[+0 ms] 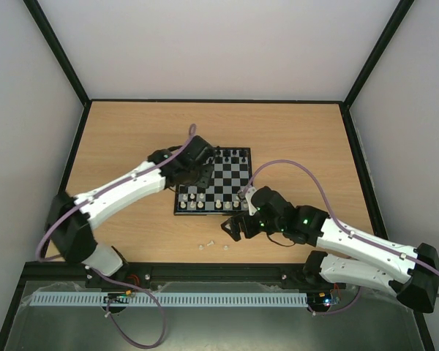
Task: Set up the chess pieces on the board
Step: Pick up the chess piece at the center of the board.
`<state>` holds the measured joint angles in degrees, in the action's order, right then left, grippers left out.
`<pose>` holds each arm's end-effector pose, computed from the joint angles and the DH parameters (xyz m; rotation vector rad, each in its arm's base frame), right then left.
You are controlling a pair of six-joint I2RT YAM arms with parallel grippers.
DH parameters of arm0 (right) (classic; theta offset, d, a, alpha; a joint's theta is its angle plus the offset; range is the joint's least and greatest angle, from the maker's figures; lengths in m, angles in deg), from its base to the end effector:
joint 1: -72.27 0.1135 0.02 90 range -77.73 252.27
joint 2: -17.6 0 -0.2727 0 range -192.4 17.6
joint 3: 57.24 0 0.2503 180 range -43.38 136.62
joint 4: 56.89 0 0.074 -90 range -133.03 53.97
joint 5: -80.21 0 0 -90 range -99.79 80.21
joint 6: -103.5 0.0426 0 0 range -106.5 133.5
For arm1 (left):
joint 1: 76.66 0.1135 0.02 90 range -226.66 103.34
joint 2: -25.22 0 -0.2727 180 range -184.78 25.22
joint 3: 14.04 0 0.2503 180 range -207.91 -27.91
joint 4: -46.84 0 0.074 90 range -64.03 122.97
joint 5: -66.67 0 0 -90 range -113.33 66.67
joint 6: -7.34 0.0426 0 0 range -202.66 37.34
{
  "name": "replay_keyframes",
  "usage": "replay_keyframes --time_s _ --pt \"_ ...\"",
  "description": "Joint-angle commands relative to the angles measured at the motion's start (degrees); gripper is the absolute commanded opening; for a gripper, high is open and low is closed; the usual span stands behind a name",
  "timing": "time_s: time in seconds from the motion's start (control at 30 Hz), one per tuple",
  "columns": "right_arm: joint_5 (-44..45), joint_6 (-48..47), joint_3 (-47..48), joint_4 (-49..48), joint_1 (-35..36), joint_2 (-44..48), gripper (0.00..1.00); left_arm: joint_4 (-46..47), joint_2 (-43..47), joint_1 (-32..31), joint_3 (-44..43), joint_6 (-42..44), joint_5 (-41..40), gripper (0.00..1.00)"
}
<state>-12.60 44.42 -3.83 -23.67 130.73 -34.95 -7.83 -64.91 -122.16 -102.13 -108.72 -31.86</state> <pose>0.1044 0.1740 0.2714 -0.5760 2.2204 0.9275 0.2390 -0.2342 0.2802 0.3775 2.5432 -0.2938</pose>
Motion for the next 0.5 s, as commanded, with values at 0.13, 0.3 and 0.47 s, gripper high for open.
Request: replay_keyframes --time_s 0.13,0.3,0.47 --pt "1.38 -0.09 0.49 1.26 -0.18 -2.75 0.98 -1.37 18.71 -1.54 10.68 -2.44 1.29 0.69" --pt "2.74 0.19 0.62 1.54 -0.18 -3.00 0.99 -0.28 26.54 -2.50 17.62 -5.26 3.22 0.77" --pt "2.81 0.20 0.74 1.67 -0.18 -3.61 0.98 -0.10 30.63 -3.77 22.88 -7.91 3.53 0.86"
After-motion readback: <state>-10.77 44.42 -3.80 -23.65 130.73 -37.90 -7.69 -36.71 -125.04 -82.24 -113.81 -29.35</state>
